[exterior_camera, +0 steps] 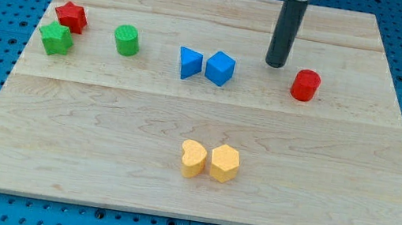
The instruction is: Push the red star to the left of the red circle
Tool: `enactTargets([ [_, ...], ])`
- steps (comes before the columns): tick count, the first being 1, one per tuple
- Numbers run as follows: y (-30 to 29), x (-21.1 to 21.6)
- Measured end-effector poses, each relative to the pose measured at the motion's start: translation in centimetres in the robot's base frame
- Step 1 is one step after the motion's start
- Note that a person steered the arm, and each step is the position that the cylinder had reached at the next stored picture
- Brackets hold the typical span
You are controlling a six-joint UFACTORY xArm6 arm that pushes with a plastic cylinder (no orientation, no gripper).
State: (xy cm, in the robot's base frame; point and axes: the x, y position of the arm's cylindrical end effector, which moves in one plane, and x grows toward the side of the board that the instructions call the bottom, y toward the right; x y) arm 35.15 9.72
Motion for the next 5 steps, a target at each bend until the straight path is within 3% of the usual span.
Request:
enactTargets([
  [1, 1.0, 2.3],
  [3, 3.2, 2.8],
  [4, 1.2, -0.9],
  [5, -7.3, -6.5],
])
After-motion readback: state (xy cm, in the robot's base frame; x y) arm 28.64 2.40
